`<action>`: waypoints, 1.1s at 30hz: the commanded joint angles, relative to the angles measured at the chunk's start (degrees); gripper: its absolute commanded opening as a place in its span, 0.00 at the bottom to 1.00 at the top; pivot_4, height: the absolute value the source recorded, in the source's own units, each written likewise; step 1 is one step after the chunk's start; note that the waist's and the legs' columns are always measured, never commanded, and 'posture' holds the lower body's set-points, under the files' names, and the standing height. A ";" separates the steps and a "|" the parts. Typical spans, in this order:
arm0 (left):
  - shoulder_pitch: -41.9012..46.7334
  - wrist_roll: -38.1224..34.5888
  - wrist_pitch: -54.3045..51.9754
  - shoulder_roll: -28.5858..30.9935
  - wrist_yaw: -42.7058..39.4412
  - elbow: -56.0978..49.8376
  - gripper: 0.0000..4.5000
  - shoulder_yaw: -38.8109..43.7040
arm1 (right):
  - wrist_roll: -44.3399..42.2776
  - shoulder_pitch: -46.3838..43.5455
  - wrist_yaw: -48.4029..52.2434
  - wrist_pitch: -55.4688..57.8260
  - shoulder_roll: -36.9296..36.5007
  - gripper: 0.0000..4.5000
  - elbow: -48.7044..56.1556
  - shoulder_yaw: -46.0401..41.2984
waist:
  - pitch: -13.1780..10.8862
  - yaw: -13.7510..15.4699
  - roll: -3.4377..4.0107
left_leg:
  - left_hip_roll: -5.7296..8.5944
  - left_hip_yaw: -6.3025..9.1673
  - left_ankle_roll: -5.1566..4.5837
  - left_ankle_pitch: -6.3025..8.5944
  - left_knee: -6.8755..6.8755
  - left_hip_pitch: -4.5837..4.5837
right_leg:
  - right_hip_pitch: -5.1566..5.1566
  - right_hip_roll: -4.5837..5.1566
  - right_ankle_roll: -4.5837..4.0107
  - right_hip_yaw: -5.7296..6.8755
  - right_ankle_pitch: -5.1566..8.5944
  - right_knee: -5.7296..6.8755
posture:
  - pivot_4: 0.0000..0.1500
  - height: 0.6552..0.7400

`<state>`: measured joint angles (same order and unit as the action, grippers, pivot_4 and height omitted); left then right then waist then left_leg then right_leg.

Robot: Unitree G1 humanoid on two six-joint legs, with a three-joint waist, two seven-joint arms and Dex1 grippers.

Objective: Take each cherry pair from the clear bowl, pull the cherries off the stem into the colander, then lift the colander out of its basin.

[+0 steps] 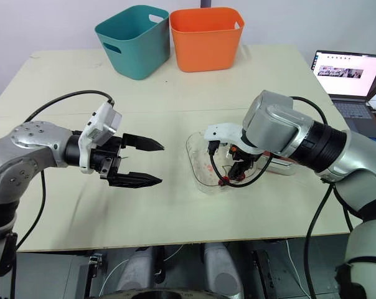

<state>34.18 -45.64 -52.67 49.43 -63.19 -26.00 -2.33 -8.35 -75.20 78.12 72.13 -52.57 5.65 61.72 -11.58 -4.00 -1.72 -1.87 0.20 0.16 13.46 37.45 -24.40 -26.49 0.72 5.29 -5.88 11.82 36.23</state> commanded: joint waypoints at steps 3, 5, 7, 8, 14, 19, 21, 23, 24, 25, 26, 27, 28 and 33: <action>0.48 1.78 2.17 2.22 -1.33 -1.21 0.97 -0.32 | 2.19 -0.06 0.60 -1.25 0.39 0.81 1.05 0.36 | 0.00 -0.02 0.00 | 0.00 0.00 0.00 0.00 0.00 0.00 | 0.00 0.00 0.00 0.00 0.00 0.00 | 1.00 1.00; 0.60 2.67 2.75 2.97 -1.65 -1.32 0.97 -0.71 | 2.76 0.27 0.83 -1.82 0.27 0.81 1.73 0.83 | 0.00 -0.03 0.00 | 0.00 0.00 0.00 0.00 0.00 0.00 | 0.00 0.00 0.00 0.00 0.00 0.01 | 1.00 1.00; 0.71 3.48 3.33 3.62 -2.06 -1.42 0.97 -1.18 | 3.22 0.52 1.14 -2.26 0.20 0.81 2.24 1.14 | 0.00 -0.01 0.00 | 0.00 0.00 0.00 0.00 0.00 0.00 | 0.00 0.00 0.00 0.00 0.00 0.01 | 1.00 1.00; 0.73 3.78 3.52 3.80 -2.23 -1.43 0.97 -1.34 | 3.42 0.63 1.29 -2.40 0.21 0.81 2.38 1.20 | 0.00 -0.01 0.00 | 0.00 0.00 0.00 0.00 0.00 0.00 | 0.00 0.00 0.00 0.00 0.00 0.01 | 1.00 1.00; 1.12 4.44 3.90 4.18 -2.88 -1.75 0.97 -1.46 | 6.34 1.45 2.05 -5.38 0.80 0.81 1.47 2.90 | 0.00 0.00 0.00 | 0.00 0.00 0.00 0.00 0.00 0.00 | 0.00 0.00 0.00 0.00 0.00 0.01 | 1.00 1.00; 1.31 4.19 3.60 3.74 -2.59 -1.90 0.97 -1.28 | 7.66 1.46 3.27 -5.76 2.65 0.81 -1.65 2.96 | 0.00 -0.05 0.00 | 0.00 0.00 0.00 0.00 0.01 0.00 | 0.00 0.00 0.00 0.00 0.00 0.03 | 1.00 1.00; 1.32 3.98 3.51 3.33 -2.10 -1.99 0.99 -1.06 | 7.91 1.60 3.48 -5.64 3.74 0.77 -3.63 2.60 | 0.00 -0.02 0.00 | 0.00 0.00 0.00 0.00 0.01 0.01 | 0.00 -0.01 0.00 0.00 0.00 0.04 | 1.00 1.00; 1.60 3.83 3.44 2.75 -1.47 -1.90 1.00 -0.83 | 8.19 1.67 3.64 -5.57 4.71 0.68 -5.44 2.28 | 0.00 0.00 0.00 | 0.00 0.00 0.00 0.00 0.03 0.01 | 0.01 -0.01 0.00 0.00 0.00 0.06 | 1.00 1.00; 1.79 3.78 3.39 2.50 -1.19 -1.82 1.00 -0.76 | 8.41 1.66 3.70 -5.64 5.07 0.62 -6.18 2.21 | 0.00 0.00 0.00 | 0.00 0.00 0.00 -0.01 0.03 0.01 | 0.01 -0.01 0.00 0.00 0.00 0.07 | 1.00 1.00; 2.06 3.79 3.39 2.13 -0.80 -1.66 1.00 -0.65 | 8.63 1.63 3.68 -5.74 5.53 0.53 -7.05 2.19 | 0.00 0.00 0.00 | 0.00 0.00 0.00 -0.01 0.05 0.01 | 0.01 0.00 0.00 0.00 0.00 0.08 | 1.00 1.00; 2.29 3.81 3.37 1.83 -0.48 -1.53 1.00 -0.57 | 8.86 1.60 3.65 -5.87 5.94 0.44 -7.81 2.18 | 0.00 0.00 0.00 | 0.00 0.01 0.00 -0.01 0.06 0.01 | 0.03 -0.01 0.01 0.00 -0.01 0.08 | 1.00 1.00; 2.43 3.85 3.34 1.65 -0.30 -1.44 1.00 -0.54 | 9.04 1.60 3.69 -5.98 6.21 0.38 -8.31 2.15 | 0.00 0.00 0.00 | 0.00 0.01 0.00 -0.01 0.07 0.00 | 0.02 -0.01 0.01 0.00 -0.01 0.09 | 1.00 1.00; 2.54 3.87 3.30 1.54 -0.20 -1.40 1.00 -0.55 | 9.21 1.60 3.75 -6.02 6.46 0.31 -8.73 2.10 | 0.00 0.00 0.00 | 0.00 0.01 0.00 -0.01 0.10 0.00 | 0.03 -0.01 0.02 0.00 -0.01 0.11 | 1.00 1.00; 2.67 3.78 3.28 1.37 0.04 -1.31 1.00 -0.56 | 9.45 1.63 4.20 -5.97 6.96 0.24 -9.03 1.72 | 0.01 0.05 0.00 | 0.00 0.02 0.00 -0.01 0.18 -0.01 | 0.06 0.00 0.02 0.01 -0.01 0.12 | 1.00 1.00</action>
<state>36.11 -41.36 -49.66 50.66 -63.36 -26.54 -3.82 0.33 -73.03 81.96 65.90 -45.55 -3.22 65.03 -11.57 -3.94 -1.72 -1.87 0.22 0.16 13.45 37.65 -24.41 -26.42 0.72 5.31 -5.87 11.81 36.36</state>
